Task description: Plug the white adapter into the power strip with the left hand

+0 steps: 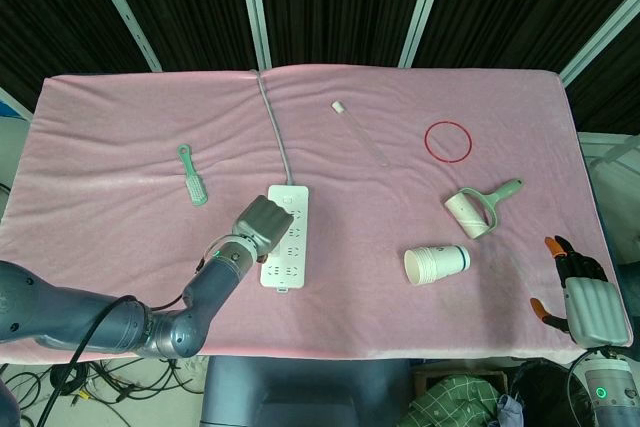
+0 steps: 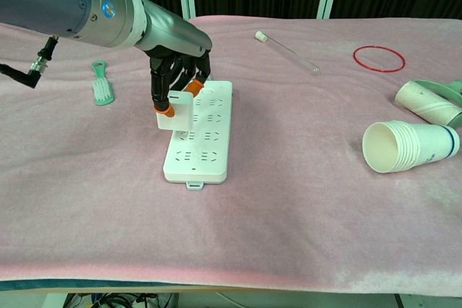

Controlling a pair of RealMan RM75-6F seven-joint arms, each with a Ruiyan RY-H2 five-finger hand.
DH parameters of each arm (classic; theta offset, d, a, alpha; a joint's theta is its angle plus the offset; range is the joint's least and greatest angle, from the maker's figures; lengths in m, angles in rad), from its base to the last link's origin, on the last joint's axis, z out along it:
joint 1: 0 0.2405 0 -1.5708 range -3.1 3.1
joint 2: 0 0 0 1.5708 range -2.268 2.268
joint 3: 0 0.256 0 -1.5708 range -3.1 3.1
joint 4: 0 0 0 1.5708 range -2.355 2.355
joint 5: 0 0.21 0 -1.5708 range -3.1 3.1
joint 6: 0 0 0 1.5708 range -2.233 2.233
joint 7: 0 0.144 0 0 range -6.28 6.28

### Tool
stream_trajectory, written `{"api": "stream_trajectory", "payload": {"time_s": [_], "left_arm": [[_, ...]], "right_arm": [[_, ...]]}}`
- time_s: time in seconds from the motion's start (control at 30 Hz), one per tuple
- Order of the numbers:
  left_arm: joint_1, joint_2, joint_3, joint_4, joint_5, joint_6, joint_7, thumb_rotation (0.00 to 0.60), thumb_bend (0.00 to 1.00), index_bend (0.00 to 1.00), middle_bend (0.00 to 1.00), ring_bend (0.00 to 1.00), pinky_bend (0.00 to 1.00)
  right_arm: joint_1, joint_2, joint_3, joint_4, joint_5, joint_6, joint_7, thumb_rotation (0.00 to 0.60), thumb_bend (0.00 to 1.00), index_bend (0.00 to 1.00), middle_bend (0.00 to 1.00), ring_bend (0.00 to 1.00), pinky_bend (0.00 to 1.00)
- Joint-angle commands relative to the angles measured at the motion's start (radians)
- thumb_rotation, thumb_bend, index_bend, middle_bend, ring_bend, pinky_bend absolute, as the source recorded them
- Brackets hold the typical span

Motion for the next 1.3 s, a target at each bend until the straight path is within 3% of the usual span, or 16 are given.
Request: {"api": "stream_trajectory", "payload": {"time_s": [0.03, 1.3], "left_arm": [[-0.001, -0.002, 0.0, 0.001, 0.003, 0.002, -0.005, 0.6, 0.42, 0.57, 0.59, 0.38, 0.45], [-0.008, -0.05, 0.027, 0.056, 0.032, -0.01, -0.033, 0.6, 0.43, 0.57, 0.59, 0.38, 0.45]], "right_arm": [[0.0, 0.0, 0.0, 0.0, 0.0, 0.0, 0.0, 0.6, 0.18, 0.07, 0.06, 0.17, 0.16], [0.003, 0.001, 0.0, 0.0, 0.002, -0.005, 0.001, 0.6, 0.18, 0.07, 0.06, 0.17, 0.16]]}}
